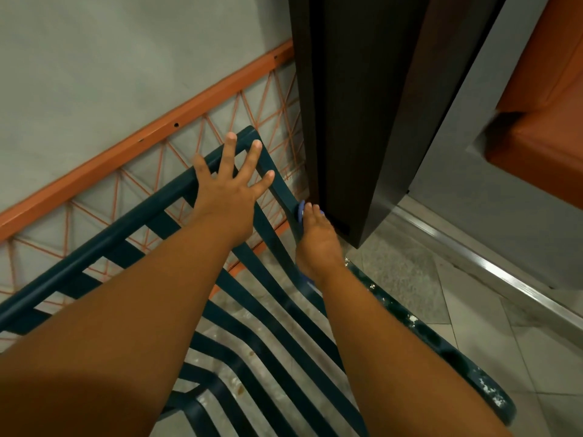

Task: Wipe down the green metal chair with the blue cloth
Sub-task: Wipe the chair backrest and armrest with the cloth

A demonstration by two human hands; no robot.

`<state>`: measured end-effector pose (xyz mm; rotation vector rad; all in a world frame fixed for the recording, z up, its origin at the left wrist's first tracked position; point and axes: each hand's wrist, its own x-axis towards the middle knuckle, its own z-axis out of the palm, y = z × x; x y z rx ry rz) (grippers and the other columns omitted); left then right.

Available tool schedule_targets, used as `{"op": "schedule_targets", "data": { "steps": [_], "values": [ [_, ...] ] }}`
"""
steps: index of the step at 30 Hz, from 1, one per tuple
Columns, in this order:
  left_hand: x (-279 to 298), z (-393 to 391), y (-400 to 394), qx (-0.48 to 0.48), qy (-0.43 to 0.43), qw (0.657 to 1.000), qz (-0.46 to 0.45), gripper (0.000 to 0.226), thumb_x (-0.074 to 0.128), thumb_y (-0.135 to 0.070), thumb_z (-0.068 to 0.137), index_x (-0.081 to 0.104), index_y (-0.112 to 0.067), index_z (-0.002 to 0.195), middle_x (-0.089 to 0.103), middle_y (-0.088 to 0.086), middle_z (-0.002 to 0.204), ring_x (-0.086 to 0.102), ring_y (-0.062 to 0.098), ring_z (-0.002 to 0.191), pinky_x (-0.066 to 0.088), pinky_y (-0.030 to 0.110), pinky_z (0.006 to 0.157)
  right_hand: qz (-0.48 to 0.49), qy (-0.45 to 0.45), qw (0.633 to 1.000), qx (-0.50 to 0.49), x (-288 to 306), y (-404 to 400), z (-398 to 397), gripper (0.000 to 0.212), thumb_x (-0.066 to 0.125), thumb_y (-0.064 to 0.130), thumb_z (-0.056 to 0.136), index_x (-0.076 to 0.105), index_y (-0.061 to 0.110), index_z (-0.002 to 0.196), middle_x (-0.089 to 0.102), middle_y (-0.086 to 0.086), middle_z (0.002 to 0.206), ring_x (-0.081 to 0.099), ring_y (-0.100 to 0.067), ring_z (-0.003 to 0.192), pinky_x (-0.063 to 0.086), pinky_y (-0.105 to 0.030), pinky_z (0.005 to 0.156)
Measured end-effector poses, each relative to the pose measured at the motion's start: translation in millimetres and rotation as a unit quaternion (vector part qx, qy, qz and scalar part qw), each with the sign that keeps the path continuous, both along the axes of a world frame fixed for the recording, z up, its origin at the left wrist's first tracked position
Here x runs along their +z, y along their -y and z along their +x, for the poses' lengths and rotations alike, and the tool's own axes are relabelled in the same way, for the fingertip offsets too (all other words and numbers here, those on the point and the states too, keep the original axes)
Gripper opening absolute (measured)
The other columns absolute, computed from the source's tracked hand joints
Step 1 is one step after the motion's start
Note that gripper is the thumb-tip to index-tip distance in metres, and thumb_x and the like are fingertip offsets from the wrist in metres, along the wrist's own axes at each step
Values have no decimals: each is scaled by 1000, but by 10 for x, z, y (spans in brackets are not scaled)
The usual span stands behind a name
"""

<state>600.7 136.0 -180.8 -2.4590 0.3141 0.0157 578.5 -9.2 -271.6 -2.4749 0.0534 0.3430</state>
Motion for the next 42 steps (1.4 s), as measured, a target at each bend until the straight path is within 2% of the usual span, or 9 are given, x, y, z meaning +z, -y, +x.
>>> {"op": "schedule_targets", "data": {
  "steps": [3, 8, 13, 17, 23, 27, 31, 36, 42],
  "values": [
    [-7, -1, -3, -1, 2, 1000, 0, 88, 55, -38, 84, -3, -39, 149, -31, 11, 154, -26, 47, 137, 17, 70, 103, -73, 62, 994, 52, -270, 56, -223, 88, 57, 20, 92, -9, 15, 151, -9, -5, 160, -9, -23, 146, -4, -34, 116],
    [6, -8, 11, 0, -5, 1000, -5, 89, 57, -39, 83, -2, -40, 149, -30, 10, 154, -25, 47, 138, 17, 70, 102, 2, -85, 995, -46, -102, 278, 49, 42, 48, 14, 95, 43, 19, 137, 52, -15, 131, 53, -32, 116, 44, -41, 96],
    [14, -6, 34, 6, -10, 1000, 8, 91, 57, -42, 82, -5, -40, 149, -32, 10, 153, -26, 47, 137, 18, 71, 101, 115, -163, 979, -33, 150, 353, 464, 35, 44, 30, 99, 60, 10, 123, 58, -16, 124, 53, -32, 116, 43, -45, 102],
    [-5, -10, 16, 1, 0, 1000, 9, 91, 57, -43, 82, -3, -40, 149, -31, 10, 154, -25, 48, 137, 18, 70, 101, 235, -127, 962, -56, 120, 333, 440, 30, 43, 12, 98, 63, 12, 120, 59, -8, 115, 53, -23, 110, 43, -37, 99],
    [-3, -13, 22, -2, 1, 1000, 10, 92, 58, -43, 81, -4, -39, 149, -30, 11, 154, -24, 48, 137, 18, 71, 101, 116, -169, 977, -56, -1, 367, 443, 29, 44, 18, 98, 62, 14, 121, 59, -11, 121, 55, -27, 110, 47, -39, 95],
    [-22, -9, 20, -1, 7, 1000, 11, 91, 57, -45, 82, -4, -39, 149, -30, 12, 154, -24, 49, 137, 18, 71, 102, 164, 35, 985, -33, 26, 47, 143, 49, 52, 7, 93, 41, 18, 140, 47, 2, 133, 45, -14, 118, 40, -13, 96],
    [-8, -19, 50, 7, -1, 1000, 11, 93, 58, -44, 81, -6, -39, 149, -32, 11, 153, -26, 49, 136, 16, 71, 102, -98, 147, 980, 94, -346, -4, -192, 79, 53, 22, 95, -3, 29, 151, -13, 4, 159, -13, -27, 145, 7, -41, 118],
    [17, -18, 85, 22, -13, 1000, 15, 96, 59, -42, 81, -8, -40, 149, -35, 11, 152, -28, 50, 135, 15, 72, 102, -99, 132, 985, 52, -329, -14, -239, 67, 48, 7, 93, 22, 34, 149, -7, 0, 160, 0, -37, 145, 16, -49, 118],
    [34, -13, 89, 33, -28, 999, 23, 100, 61, -43, 80, -11, -40, 148, -38, 12, 150, -30, 50, 134, 15, 72, 103, -148, 92, 983, 54, -349, 12, -467, 59, 42, 16, 97, 19, 25, 151, -25, -5, 156, -17, -38, 143, -9, -49, 109]
  ]
}}
